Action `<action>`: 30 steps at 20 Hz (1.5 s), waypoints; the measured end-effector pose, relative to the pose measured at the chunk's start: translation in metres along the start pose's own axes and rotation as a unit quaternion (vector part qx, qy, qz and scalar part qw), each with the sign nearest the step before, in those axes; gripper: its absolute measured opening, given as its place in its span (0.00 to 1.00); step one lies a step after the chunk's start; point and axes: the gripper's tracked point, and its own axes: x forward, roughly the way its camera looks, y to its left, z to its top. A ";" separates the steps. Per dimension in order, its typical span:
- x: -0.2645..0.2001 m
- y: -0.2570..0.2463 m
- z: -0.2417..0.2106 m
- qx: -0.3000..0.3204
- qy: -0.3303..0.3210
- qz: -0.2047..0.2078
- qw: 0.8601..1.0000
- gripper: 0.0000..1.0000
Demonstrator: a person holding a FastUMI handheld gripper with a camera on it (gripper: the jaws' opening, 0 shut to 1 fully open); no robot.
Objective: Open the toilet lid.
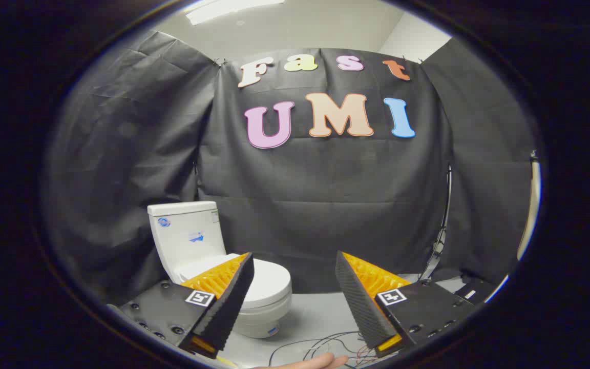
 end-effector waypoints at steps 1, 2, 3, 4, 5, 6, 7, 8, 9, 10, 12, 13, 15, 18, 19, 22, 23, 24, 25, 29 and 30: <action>0.000 0.000 -0.001 0.000 0.000 0.000 1.000 0.99; 0.000 0.000 0.000 0.000 0.000 0.000 1.000 0.99; 0.000 0.000 -0.001 0.000 0.000 0.000 1.000 0.99; 0.000 0.000 0.000 0.000 0.000 0.000 1.000 0.99; 0.000 0.000 0.000 0.000 0.000 0.000 1.000 0.99; 0.001 0.000 0.000 0.000 0.000 0.000 1.000 0.99; 0.000 0.000 -0.001 0.000 0.000 0.000 1.000 0.99; 0.001 -0.001 0.000 0.000 0.000 0.000 1.000 0.99; 0.000 0.000 -0.001 0.000 0.000 0.000 1.000 0.99; 0.000 0.000 0.000 0.000 -0.001 -0.001 1.000 0.99; 0.000 0.000 0.000 0.000 0.000 -0.001 1.000 0.99; 0.000 0.000 -0.001 0.000 0.000 0.000 1.000 0.99; 0.000 0.000 -0.001 0.000 0.000 0.000 1.000 0.99; 0.000 0.000 0.000 0.000 0.000 0.000 1.000 0.99; 0.000 0.000 0.000 0.000 0.000 -0.001 1.000 0.99; 0.003 0.000 0.002 0.000 -0.004 0.000 1.000 0.99; 0.004 0.000 -0.002 0.000 -0.002 0.000 1.000 0.99; 0.007 0.000 -0.002 -0.001 -0.002 0.001 1.000 0.99; 0.014 0.001 -0.002 -0.001 -0.002 0.002 1.000 0.99; 0.047 0.004 -0.003 -0.002 0.004 0.004 1.000 0.99; 0.053 0.005 -0.005 -0.002 0.008 0.006 1.000 0.99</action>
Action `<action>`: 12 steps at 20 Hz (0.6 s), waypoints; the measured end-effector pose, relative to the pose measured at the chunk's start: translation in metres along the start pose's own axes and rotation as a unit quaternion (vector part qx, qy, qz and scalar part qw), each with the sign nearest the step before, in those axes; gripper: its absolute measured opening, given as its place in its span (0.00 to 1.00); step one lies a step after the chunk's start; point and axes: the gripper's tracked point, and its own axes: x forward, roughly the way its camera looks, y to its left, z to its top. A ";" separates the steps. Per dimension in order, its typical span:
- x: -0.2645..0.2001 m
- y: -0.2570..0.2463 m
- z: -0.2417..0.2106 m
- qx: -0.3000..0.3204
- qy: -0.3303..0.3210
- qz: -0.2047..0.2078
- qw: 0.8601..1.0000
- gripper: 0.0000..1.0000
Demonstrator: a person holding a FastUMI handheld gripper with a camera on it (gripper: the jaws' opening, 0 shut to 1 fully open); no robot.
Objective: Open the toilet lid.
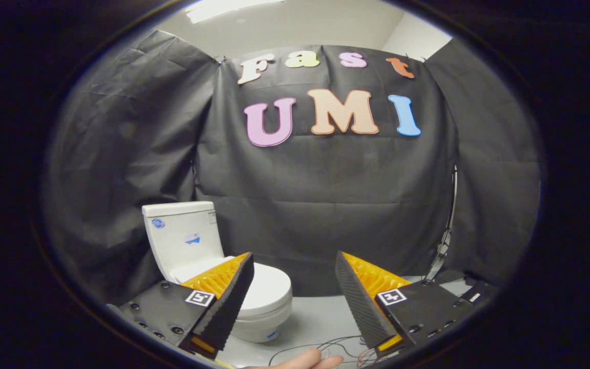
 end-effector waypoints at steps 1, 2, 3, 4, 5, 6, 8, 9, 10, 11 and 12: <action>0.007 0.002 -0.001 0.000 0.001 0.003 1.000 0.99; 0.014 0.003 0.002 -0.001 -0.002 0.004 1.000 0.99; 0.021 0.004 0.004 -0.003 -0.011 0.006 1.000 0.99; 0.028 0.008 0.007 -0.002 -0.017 0.011 1.000 0.99; 0.036 0.015 0.001 0.001 -0.018 0.017 1.000 0.99; 0.041 0.022 -0.006 0.004 -0.011 0.023 1.000 0.99; 0.046 0.039 -0.021 0.008 0.003 0.033 0.999 0.99; 0.046 0.045 -0.025 0.010 0.005 0.035 0.999 0.99; 0.047 0.051 -0.027 0.013 0.004 0.036 0.999 0.99; 0.049 0.057 -0.029 0.017 0.001 0.037 0.999 0.99; 0.051 0.063 -0.029 0.021 -0.004 0.039 0.999 0.99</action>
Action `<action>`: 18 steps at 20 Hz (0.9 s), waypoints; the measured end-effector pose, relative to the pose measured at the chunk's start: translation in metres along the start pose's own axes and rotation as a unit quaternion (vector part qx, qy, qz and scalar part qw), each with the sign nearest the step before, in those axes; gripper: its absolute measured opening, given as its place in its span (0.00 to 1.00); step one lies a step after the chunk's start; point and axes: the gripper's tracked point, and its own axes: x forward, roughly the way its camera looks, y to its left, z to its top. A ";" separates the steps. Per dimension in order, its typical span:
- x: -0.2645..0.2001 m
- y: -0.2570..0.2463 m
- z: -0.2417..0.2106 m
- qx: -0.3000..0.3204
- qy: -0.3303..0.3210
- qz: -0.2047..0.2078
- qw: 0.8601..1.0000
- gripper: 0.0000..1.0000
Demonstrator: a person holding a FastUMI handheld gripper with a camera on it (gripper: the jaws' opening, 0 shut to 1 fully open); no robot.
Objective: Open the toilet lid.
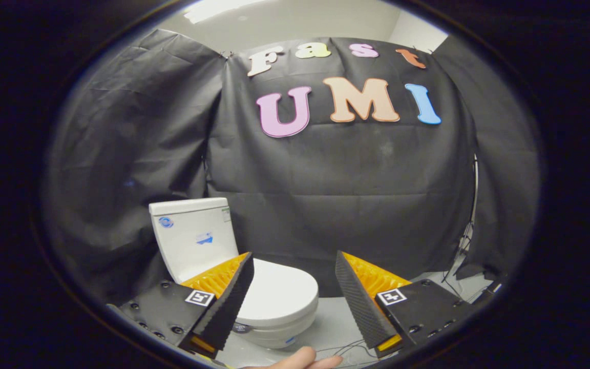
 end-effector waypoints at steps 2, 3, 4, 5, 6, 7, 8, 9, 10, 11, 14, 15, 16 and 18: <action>0.004 0.010 -0.008 0.005 -0.001 0.000 1.000 0.99; 0.006 0.013 -0.014 0.008 0.002 0.000 1.000 0.99; 0.008 0.018 -0.019 0.010 0.005 0.003 1.000 0.99; 0.011 0.021 -0.025 0.011 0.007 0.006 1.000 0.99; 0.015 0.023 -0.031 0.013 0.010 0.008 1.000 0.99; 0.017 0.023 -0.038 0.017 0.009 0.010 1.000 0.99; 0.022 0.025 -0.050 0.026 0.010 0.014 1.000 0.99; 0.024 0.027 -0.063 0.036 0.016 0.019 0.999 0.99; 0.027 0.030 -0.080 0.048 0.024 0.022 0.998 0.99; 0.028 0.033 -0.096 0.059 0.033 0.026 0.997 0.98; 0.029 0.039 -0.144 0.088 0.060 0.030 0.994 0.99; 0.030 0.043 -0.157 0.110 0.064 0.034 0.991 0.99; 0.031 0.046 -0.173 0.139 0.073 0.039 0.987 0.99; 0.035 0.050 -0.209 0.193 0.104 0.029 0.975 0.99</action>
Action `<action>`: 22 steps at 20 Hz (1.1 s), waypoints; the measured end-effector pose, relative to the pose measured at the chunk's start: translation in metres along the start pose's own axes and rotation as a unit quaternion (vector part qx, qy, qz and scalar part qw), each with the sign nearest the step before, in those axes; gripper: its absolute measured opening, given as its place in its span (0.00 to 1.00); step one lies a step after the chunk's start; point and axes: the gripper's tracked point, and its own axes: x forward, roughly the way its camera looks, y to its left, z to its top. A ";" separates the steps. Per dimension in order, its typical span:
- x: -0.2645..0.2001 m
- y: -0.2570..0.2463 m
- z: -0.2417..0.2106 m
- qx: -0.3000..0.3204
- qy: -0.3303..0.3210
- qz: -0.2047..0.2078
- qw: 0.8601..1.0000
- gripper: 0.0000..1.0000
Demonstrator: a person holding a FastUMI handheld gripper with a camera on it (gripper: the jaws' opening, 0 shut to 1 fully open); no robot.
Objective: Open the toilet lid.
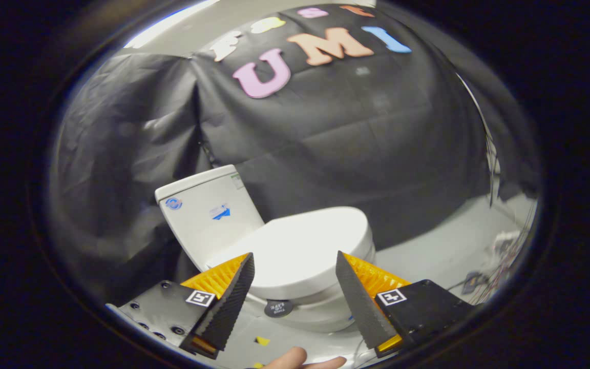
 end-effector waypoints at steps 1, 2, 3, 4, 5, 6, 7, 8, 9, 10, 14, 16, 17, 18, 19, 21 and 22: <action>0.004 -0.001 -0.014 0.018 0.010 -0.003 1.000 0.99; 0.005 0.001 -0.024 0.038 0.015 0.000 0.999 0.99; 0.007 0.002 -0.032 0.060 0.019 0.003 0.998 0.99; 0.011 0.002 -0.039 0.083 0.023 0.002 0.996 0.98; 0.011 0.005 -0.043 0.103 0.024 0.002 0.994 0.98; 0.013 0.004 -0.046 0.123 0.023 -0.003 0.992 0.98; 0.017 0.003 -0.051 0.142 0.021 -0.011 0.990 0.97; 0.021 0.000 -0.057 0.159 0.022 -0.015 0.987 0.96; 0.022 -0.004 -0.067 0.173 0.027 -0.023 0.984 0.96; 0.023 -0.003 -0.072 0.184 0.029 -0.023 0.982 0.96; 0.031 0.001 -0.097 0.243 0.059 -0.029 0.968 0.94; 0.033 0.003 -0.111 0.272 0.074 -0.033 0.959 0.91; 0.034 0.008 -0.110 0.284 0.071 -0.023 0.956 0.89; 0.036 0.012 -0.105 0.292 0.059 -0.012 0.955 0.87; 0.038 0.013 -0.102 0.297 0.046 -0.009 0.954 0.85; 0.041 0.010 -0.104 0.313 0.042 -0.010 0.949 0.72; 0.042 0.007 -0.104 0.322 0.042 -0.020 0.946 0.66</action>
